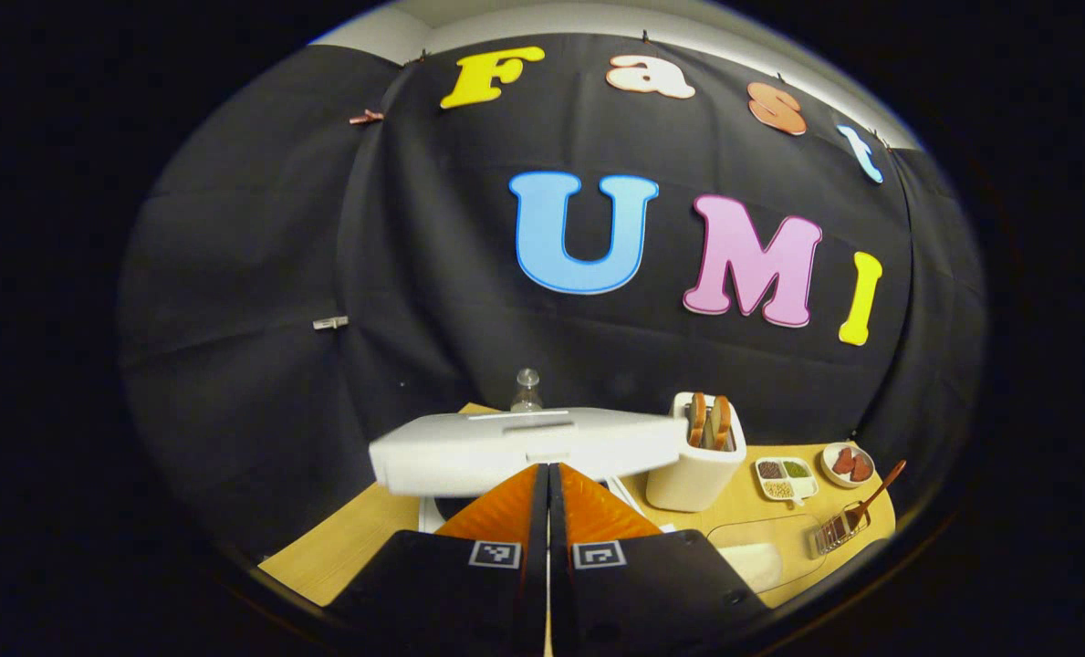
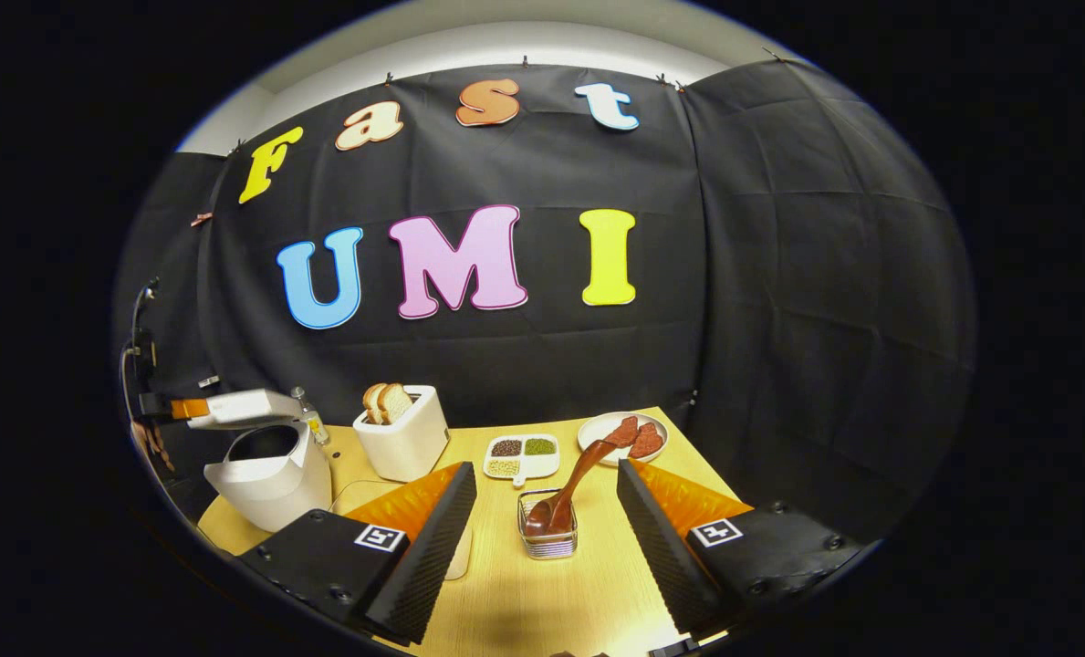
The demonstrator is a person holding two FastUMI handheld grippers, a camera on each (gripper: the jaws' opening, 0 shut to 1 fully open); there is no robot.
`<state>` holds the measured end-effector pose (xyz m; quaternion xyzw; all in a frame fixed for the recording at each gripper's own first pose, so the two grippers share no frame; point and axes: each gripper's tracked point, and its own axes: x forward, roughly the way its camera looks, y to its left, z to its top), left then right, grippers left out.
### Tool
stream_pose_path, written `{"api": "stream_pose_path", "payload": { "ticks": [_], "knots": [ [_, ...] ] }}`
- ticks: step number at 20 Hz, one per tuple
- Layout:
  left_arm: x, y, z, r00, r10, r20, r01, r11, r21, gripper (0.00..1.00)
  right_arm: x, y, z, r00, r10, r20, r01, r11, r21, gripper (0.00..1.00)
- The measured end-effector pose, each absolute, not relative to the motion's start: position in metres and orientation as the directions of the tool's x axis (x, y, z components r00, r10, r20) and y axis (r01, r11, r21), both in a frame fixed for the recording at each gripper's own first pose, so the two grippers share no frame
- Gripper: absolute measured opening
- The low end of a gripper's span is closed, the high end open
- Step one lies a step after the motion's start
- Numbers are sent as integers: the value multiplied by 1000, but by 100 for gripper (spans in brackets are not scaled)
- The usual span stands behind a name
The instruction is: Close the left gripper, press the button to open the rice cooker; take a wooden spoon from the chopstick holder with the right hand, scoop a spoonful of rice and pour it into the rice cooker, then put the wooden spoon back into the chopstick holder.
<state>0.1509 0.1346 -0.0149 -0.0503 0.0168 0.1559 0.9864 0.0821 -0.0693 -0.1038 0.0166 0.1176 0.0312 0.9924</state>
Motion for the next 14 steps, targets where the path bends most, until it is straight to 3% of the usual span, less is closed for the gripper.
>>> {"api": "stream_pose_path", "payload": {
  "ticks": [3, 8, 10, 11, 12, 14],
  "knots": [
    [114, 103, -6, 955, 298, 8, -291, 937, -191, 7, 95, -68, -110, 968, 89, -236, -81, 996, 45, 97],
    [63, 70, -40, 950, 308, -51, -311, 920, -240, 8, 115, -68, -132, 958, 131, -255, -125, 991, 38, 97],
    [49, 59, -51, 946, 316, -76, -325, 914, -245, 15, 120, -70, -142, 951, 143, -274, -137, 990, 42, 97],
    [44, 50, -55, 948, 308, -80, -318, 915, -248, 28, 124, -70, -145, 949, 149, -278, -140, 989, 50, 97],
    [40, 43, -56, 950, 303, -78, -313, 918, -245, 30, 128, -70, -148, 946, 153, -284, -142, 988, 59, 98],
    [37, 35, -59, 951, 297, -80, -308, 921, -241, 63, 137, -71, -159, 938, 165, -306, -148, 986, 78, 97]
  ]
}}
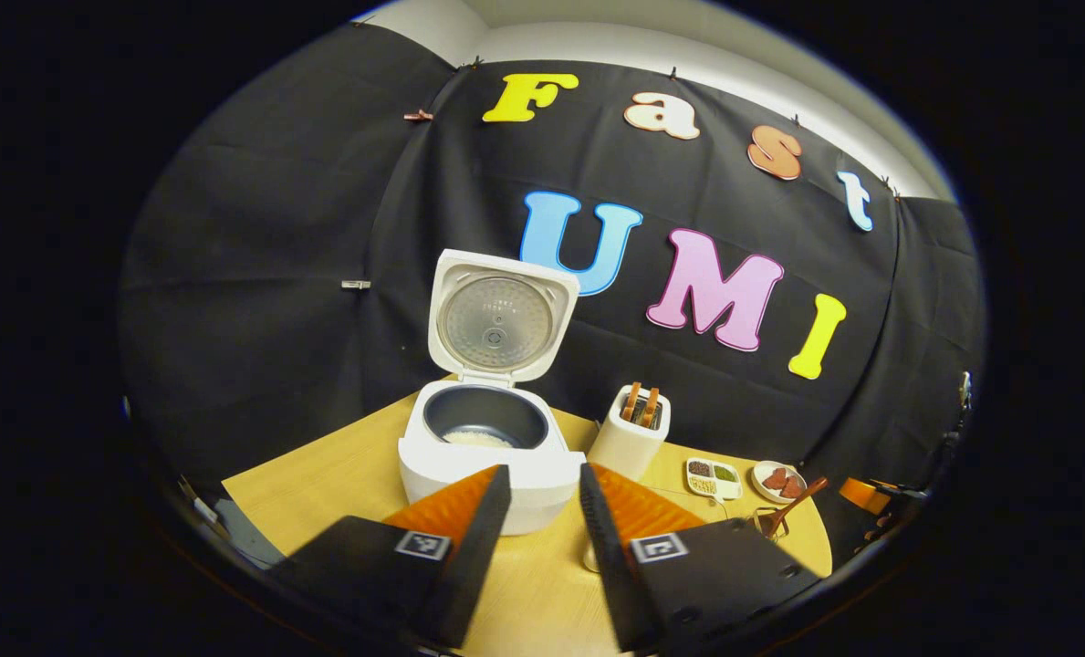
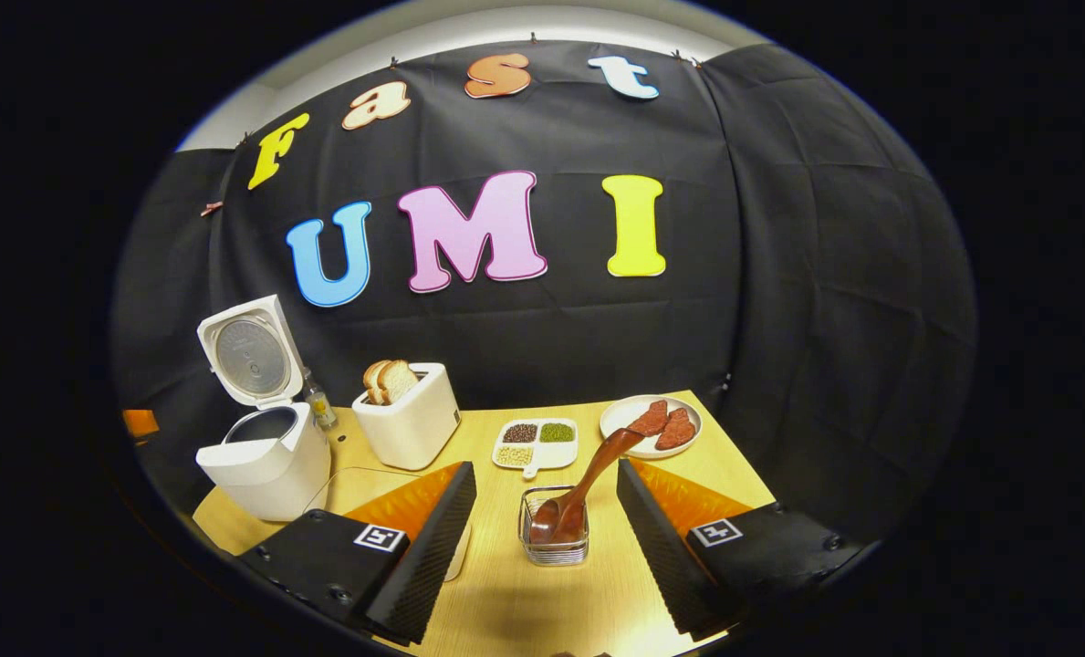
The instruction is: Close the left gripper, press the button to open the rice cooker; take a wooden spoon from the chopstick holder with the right hand, scoop a spoonful of rice and pour it into the rice cooker, then put the wooden spoon back into the chopstick holder.
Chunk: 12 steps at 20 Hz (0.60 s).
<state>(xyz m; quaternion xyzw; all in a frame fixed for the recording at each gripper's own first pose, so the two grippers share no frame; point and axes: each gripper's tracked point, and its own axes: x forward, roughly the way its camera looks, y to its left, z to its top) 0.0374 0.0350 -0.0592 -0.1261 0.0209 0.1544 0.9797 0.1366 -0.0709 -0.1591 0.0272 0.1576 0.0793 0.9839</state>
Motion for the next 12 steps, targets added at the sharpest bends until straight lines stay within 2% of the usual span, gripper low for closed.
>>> {"api": "stream_pose_path", "payload": {
  "ticks": [2, 12],
  "knots": [
    [38, 26, -68, 951, 294, -97, -309, 917, -253, 96, 146, -71, -163, 934, 169, -316, -145, 984, 99, 98],
    [35, 2, -95, 920, 336, -203, -371, 913, -169, 96, 212, -99, -231, 881, 135, -454, -55, 981, 185, 98]
  ]
}}
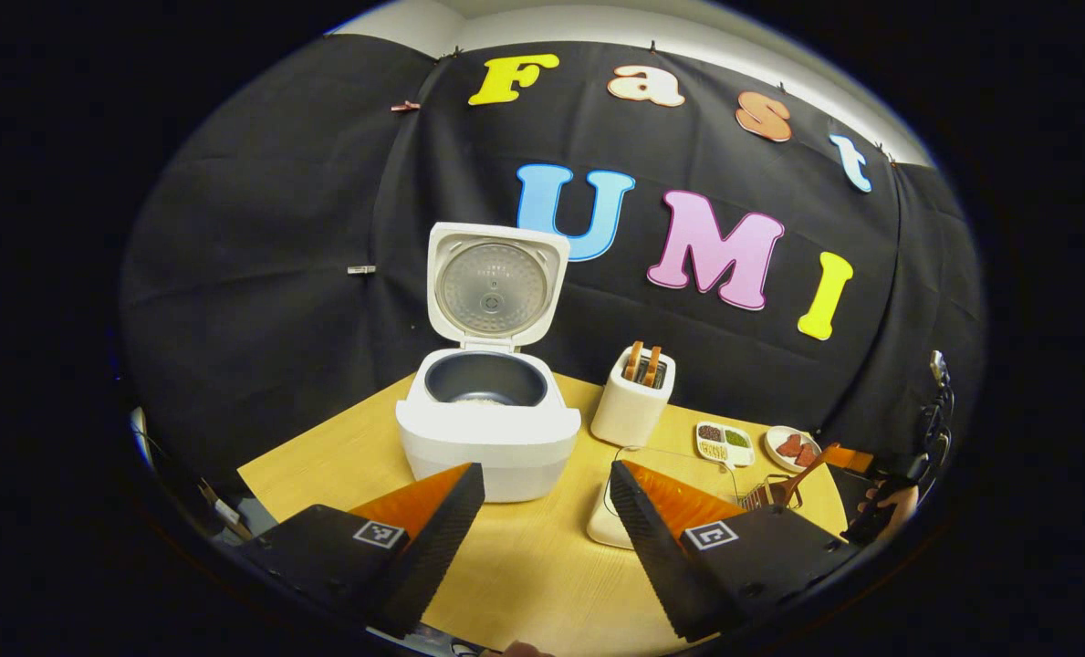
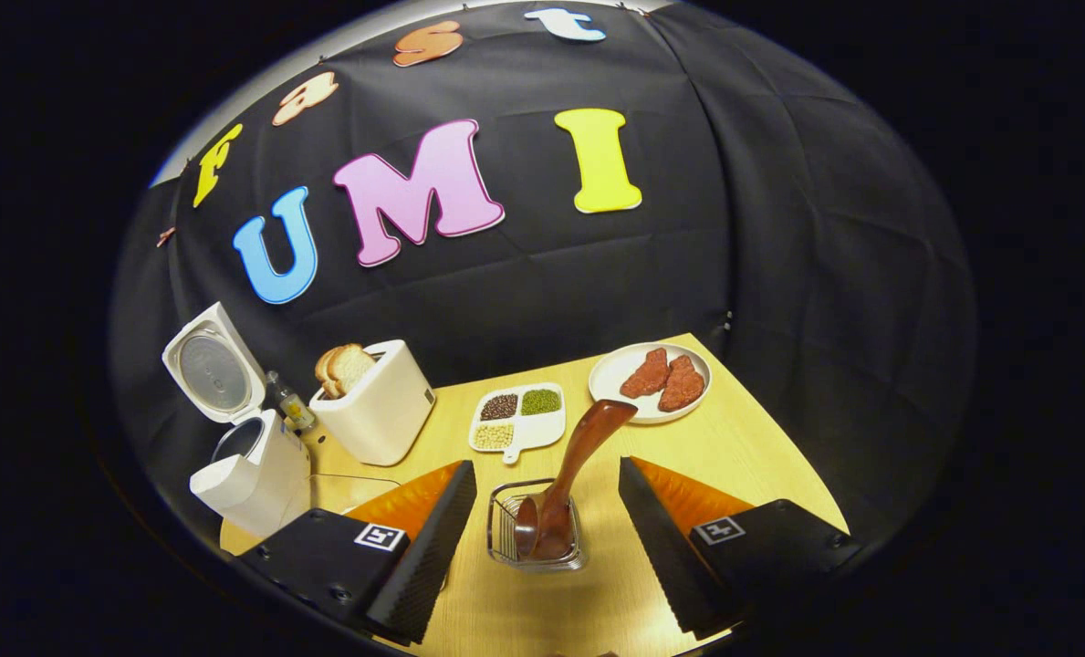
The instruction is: Close the left gripper, press the button to open the rice cooker; take a wooden spoon from the chopstick holder with the right hand, scoop a spoonful of rice and pour it into the rice cooker, then put the wooden spoon back into the chopstick holder.
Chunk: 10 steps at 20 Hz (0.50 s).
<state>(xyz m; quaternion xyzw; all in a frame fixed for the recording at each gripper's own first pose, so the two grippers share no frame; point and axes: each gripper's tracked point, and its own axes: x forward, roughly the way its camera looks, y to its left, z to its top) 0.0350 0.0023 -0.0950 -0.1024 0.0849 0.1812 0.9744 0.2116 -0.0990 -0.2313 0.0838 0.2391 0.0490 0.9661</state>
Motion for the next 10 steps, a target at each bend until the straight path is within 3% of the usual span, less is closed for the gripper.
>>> {"api": "stream_pose_path", "payload": {
  "ticks": [5, 10],
  "knots": [
    [34, -13, -114, 910, 328, -253, -370, 918, -139, 96, 245, -98, -284, 822, 144, -551, -31, 978, 208, 99],
    [35, -29, -132, 907, 305, -291, -353, 926, -131, 96, 273, -94, -311, 803, 158, -574, -31, 974, 225, 94]
  ]
}}
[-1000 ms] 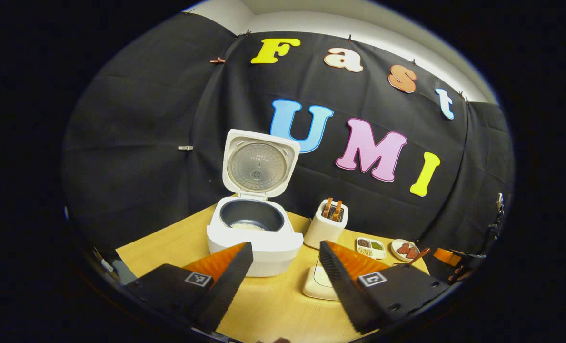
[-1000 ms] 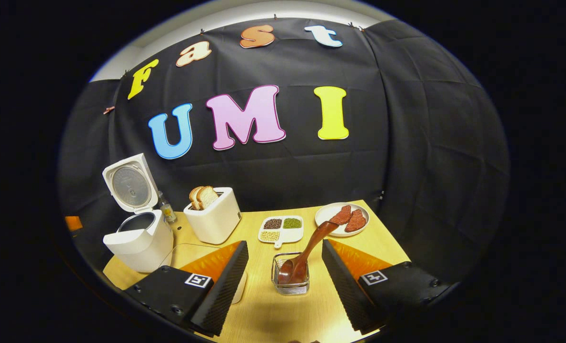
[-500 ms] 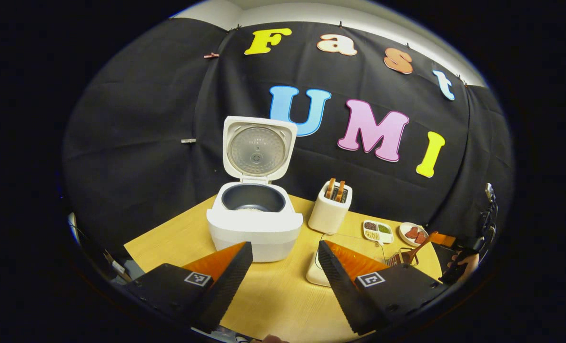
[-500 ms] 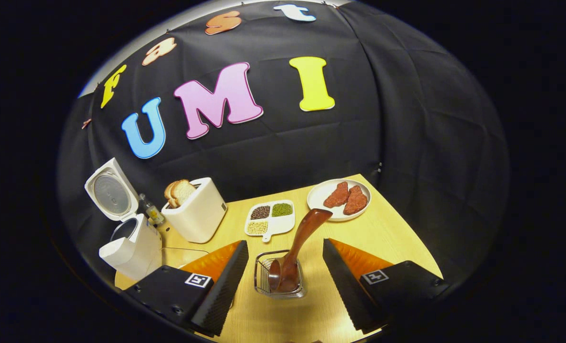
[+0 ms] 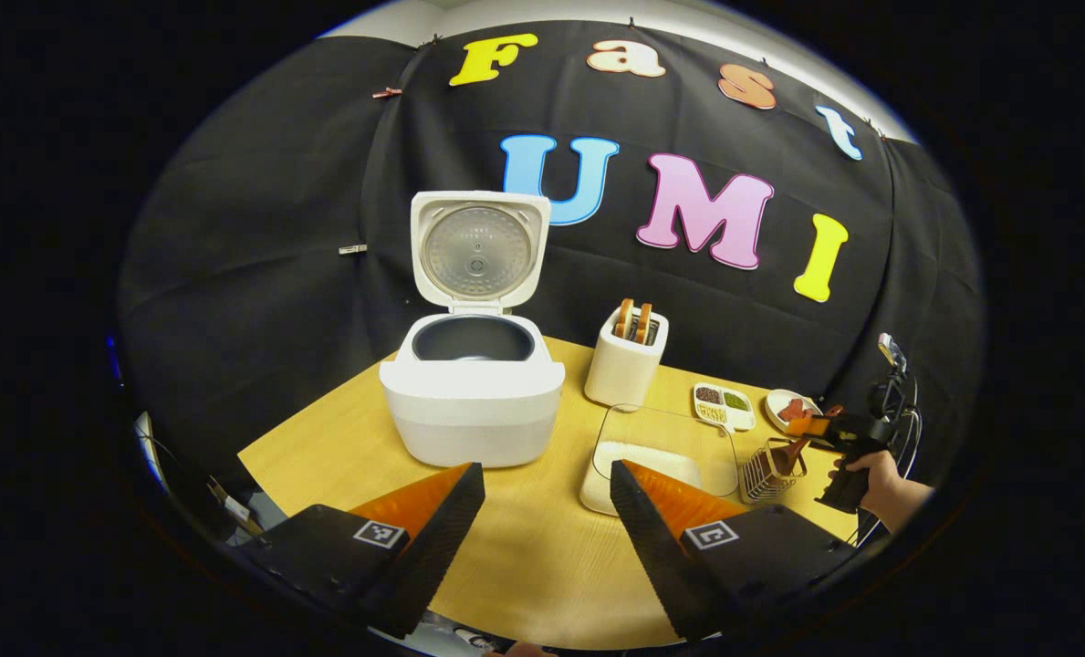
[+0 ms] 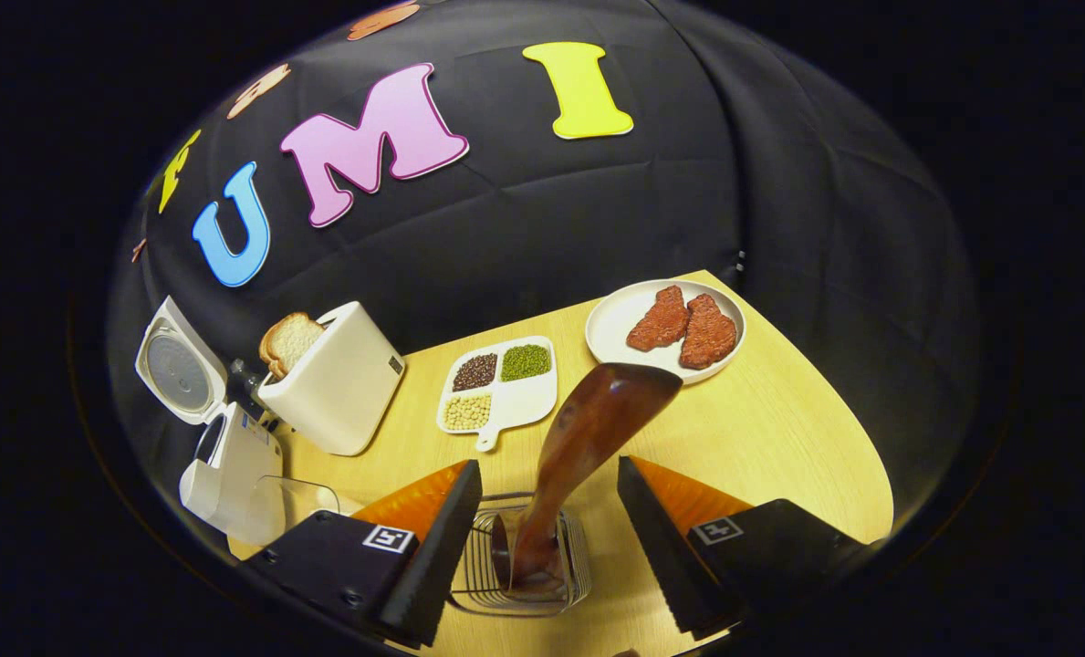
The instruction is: Close the left gripper, press the button to open the rice cooker; take a wooden spoon from the chopstick holder with the right hand, scoop a spoonful of rice and pour it into the rice cooker, then put the wooden spoon back into the chopstick holder.
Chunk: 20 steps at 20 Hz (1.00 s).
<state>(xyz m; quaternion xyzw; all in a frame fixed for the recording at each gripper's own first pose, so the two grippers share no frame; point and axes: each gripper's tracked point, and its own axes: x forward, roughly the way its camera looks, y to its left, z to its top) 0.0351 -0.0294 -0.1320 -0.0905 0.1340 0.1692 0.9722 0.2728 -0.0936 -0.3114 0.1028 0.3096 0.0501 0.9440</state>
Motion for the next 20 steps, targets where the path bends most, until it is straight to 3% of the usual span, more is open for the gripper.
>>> {"api": "stream_pose_path", "payload": {
  "ticks": [2, 3, 4, 6, 7, 8, 9, 10, 15, 20],
  "knots": [
    [35, -35, -137, 906, 293, -306, -345, 929, -132, 96, 278, -90, -318, 793, 173, -584, -34, 970, 241, 83],
    [35, -40, -138, 911, 275, -308, -329, 934, -139, 96, 281, -88, -316, 797, 177, -577, -26, 965, 260, 73],
    [35, -45, -140, 915, 260, -309, -316, 938, -145, 96, 285, -86, -314, 803, 178, -569, -20, 962, 273, 56],
    [36, -48, -146, 913, 251, -323, -309, 941, -142, 96, 284, -91, -314, 803, 145, -577, 12, 966, 260, 39],
    [36, -50, -146, 913, 246, -325, -304, 942, -142, 96, 283, -89, -312, 798, 154, -582, 15, 961, 275, 25],
    [37, -53, -145, 916, 240, -320, -297, 944, -142, 96, 282, -88, -312, 796, 155, -585, 22, 959, 283, 24],
    [37, -54, -144, 920, 237, -313, -291, 946, -141, 96, 279, -86, -307, 800, 157, -580, 13, 960, 279, 15],
    [36, -56, -145, 921, 233, -311, -288, 947, -141, 96, 276, -86, -301, 809, 159, -565, -4, 964, 265, 20],
    [33, -70, -145, 942, 143, -304, -210, 957, -200, 96, 271, -76, -254, 855, 173, -489, -81, 975, 205, 14],
    [30, -56, -132, 954, 140, -265, -173, 979, -105, 96, 260, -62, -203, 884, 175, -434, -109, 979, 173, 14]
  ]
}}
